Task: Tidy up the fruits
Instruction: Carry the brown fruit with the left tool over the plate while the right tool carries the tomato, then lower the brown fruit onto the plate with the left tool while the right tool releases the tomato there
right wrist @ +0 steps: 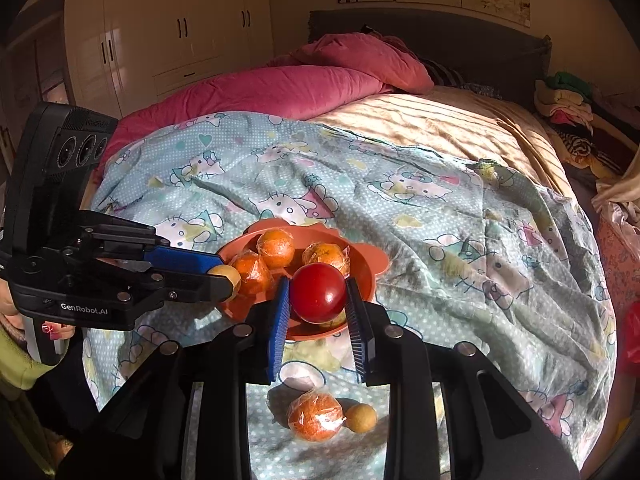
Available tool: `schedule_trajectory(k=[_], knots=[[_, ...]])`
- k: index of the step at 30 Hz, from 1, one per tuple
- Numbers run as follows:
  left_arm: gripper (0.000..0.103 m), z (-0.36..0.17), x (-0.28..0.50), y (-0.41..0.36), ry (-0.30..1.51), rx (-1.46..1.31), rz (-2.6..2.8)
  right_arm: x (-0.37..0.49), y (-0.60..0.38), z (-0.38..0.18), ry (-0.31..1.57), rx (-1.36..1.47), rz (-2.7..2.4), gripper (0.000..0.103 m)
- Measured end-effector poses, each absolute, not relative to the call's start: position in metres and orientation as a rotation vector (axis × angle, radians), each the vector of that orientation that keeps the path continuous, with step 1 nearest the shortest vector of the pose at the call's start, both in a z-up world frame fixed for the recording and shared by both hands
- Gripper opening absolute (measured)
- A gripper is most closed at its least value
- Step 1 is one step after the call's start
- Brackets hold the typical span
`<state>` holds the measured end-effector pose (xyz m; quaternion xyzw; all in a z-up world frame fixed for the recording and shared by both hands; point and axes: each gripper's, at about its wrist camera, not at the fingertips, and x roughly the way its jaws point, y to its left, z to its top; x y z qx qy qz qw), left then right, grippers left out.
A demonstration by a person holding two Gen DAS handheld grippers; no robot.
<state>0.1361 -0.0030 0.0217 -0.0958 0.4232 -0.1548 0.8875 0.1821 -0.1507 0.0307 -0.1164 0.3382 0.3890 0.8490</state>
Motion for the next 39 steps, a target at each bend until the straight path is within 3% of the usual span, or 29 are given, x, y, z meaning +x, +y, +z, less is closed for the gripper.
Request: schedule_trajectory(k=[39], knots=[[0.019, -0.012, 0.159, -0.014, 0.928, -0.156, -0.317, 0.262, -0.116, -0.010, 0.949, -0.260, 0.827, 0.026]])
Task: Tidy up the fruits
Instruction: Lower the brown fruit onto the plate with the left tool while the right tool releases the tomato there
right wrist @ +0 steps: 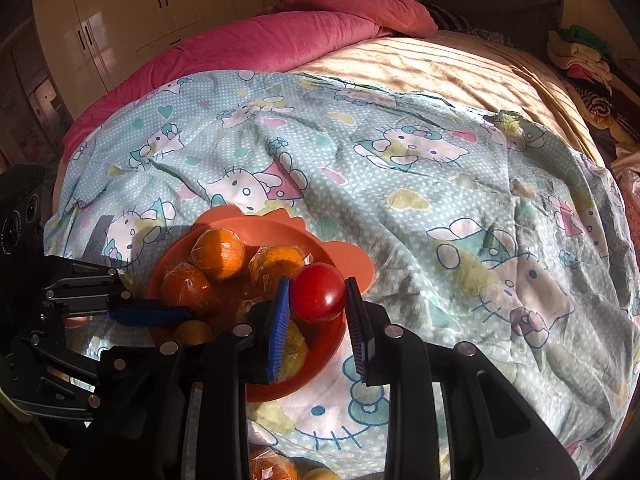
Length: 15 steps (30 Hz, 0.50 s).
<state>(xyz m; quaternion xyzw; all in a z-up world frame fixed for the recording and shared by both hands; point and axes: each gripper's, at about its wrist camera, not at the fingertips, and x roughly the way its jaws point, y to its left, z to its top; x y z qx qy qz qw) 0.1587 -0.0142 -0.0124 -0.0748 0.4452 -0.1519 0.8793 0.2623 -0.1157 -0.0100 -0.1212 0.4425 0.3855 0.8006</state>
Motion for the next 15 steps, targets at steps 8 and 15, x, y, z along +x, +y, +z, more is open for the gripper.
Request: schedule_trajectory(k=[8, 15], knots=[[0.019, -0.0153, 0.1615, -0.0141, 0.931, -0.156, -0.312, 0.2690, -0.1129, -0.0173, 0.993, -0.246, 0.824, 0.026], [0.019, -0.0167, 0.1620, -0.0141, 0.935, -0.157, -0.310, 0.2681, -0.1117, -0.0171, 0.990, -0.261, 0.823, 0.026]])
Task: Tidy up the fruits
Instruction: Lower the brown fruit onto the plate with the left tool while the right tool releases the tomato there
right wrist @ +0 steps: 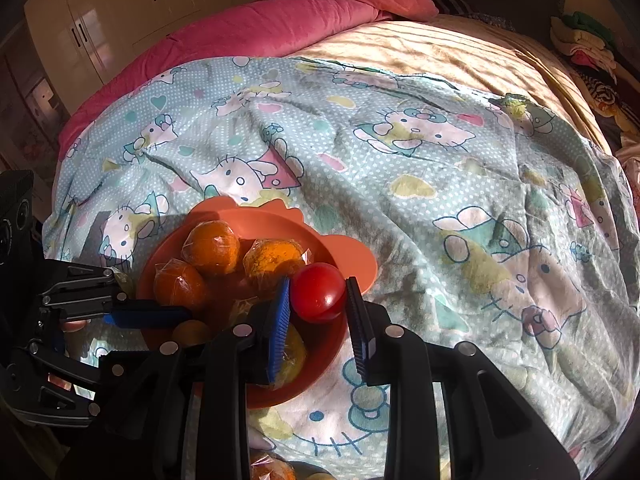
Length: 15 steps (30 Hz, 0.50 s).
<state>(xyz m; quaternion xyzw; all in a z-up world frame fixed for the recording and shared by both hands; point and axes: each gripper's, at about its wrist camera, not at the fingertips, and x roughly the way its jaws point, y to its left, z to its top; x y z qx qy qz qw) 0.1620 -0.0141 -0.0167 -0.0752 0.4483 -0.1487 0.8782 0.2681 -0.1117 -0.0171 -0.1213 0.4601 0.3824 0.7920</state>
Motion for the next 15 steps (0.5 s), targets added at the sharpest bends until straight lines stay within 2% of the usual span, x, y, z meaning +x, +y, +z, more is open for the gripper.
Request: schedule_trajectory(k=[15], knots=[[0.019, -0.0177, 0.1620, -0.0133, 0.939, -0.158, -0.307, 0.2667, -0.1120, -0.0170, 0.982, -0.265, 0.816, 0.027]])
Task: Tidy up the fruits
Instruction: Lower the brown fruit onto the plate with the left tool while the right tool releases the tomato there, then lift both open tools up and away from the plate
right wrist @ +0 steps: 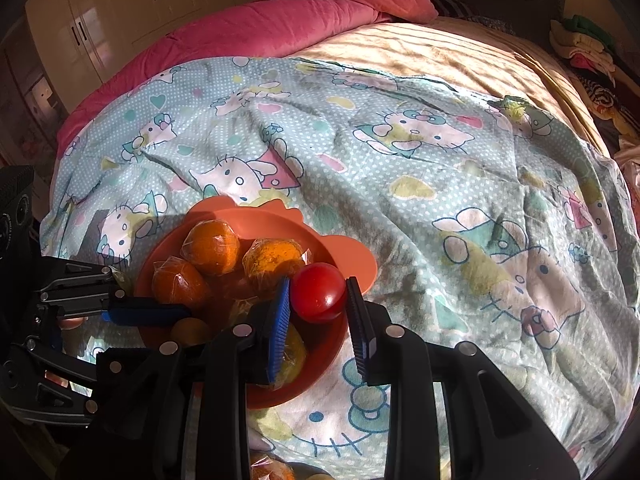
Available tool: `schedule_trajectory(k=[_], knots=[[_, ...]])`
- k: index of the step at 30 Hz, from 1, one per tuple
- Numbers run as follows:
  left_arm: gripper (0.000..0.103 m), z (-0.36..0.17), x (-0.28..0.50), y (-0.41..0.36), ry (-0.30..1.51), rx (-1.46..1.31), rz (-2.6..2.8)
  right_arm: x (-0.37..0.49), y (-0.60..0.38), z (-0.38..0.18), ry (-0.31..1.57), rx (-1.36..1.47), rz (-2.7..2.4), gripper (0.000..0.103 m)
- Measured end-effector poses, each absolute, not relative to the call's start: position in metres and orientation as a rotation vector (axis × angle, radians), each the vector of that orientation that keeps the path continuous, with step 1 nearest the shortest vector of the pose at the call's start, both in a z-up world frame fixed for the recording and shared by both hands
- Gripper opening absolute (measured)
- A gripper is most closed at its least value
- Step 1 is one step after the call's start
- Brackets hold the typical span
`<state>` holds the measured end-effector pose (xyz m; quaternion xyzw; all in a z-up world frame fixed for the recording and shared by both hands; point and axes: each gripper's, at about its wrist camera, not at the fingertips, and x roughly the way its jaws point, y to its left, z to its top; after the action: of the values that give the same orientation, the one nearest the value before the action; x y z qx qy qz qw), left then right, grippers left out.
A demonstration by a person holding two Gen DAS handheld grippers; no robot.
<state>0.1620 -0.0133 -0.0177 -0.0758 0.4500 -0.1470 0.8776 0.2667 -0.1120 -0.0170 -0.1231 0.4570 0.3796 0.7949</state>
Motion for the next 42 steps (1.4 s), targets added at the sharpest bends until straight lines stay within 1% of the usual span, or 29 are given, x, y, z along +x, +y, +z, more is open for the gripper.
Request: schedule_trajectory(k=[9, 11, 12, 13, 17, 24, 25, 27, 29, 40, 42], knots=[[0.019, -0.018, 0.162, -0.013, 0.941, -0.161, -0.307, 0.267, -0.113, -0.017, 0.985, -0.269, 0.812, 0.027], [0.019, -0.018, 0.162, -0.012, 0.942, -0.165, -0.307, 0.268, -0.113, -0.018, 0.983, -0.268, 0.812, 0.029], [0.019, -0.018, 0.162, -0.013, 0.942, -0.165, -0.306, 0.268, -0.113, -0.017, 0.980, -0.268, 0.813, 0.034], [0.019, -0.018, 0.162, -0.013, 0.942, -0.165, -0.305, 0.267, -0.113, -0.017, 0.978, -0.270, 0.812, 0.035], [0.019, -0.018, 0.161, -0.013, 0.942, -0.166, -0.305, 0.267, -0.112, -0.015, 0.975, -0.274, 0.809, 0.036], [0.019, -0.018, 0.162, -0.013, 0.944, -0.163, -0.305, 0.265, -0.117, -0.010, 0.961, -0.265, 0.795, 0.041], [0.020, -0.018, 0.162, -0.013, 0.945, -0.164, -0.306, 0.264, -0.117, -0.009, 0.958, -0.264, 0.795, 0.041], [0.027, -0.018, 0.162, -0.013, 0.946, -0.170, -0.310, 0.263, -0.118, -0.007, 0.952, -0.264, 0.794, 0.042], [0.029, -0.018, 0.161, -0.015, 0.946, -0.159, -0.310, 0.261, -0.119, -0.005, 0.947, -0.270, 0.797, 0.042], [0.030, -0.010, 0.157, -0.013, 0.927, -0.165, -0.313, 0.254, -0.129, 0.005, 0.915, -0.262, 0.775, 0.048], [0.036, -0.006, 0.155, -0.012, 0.916, -0.168, -0.315, 0.254, -0.133, 0.007, 0.909, -0.259, 0.769, 0.049]])
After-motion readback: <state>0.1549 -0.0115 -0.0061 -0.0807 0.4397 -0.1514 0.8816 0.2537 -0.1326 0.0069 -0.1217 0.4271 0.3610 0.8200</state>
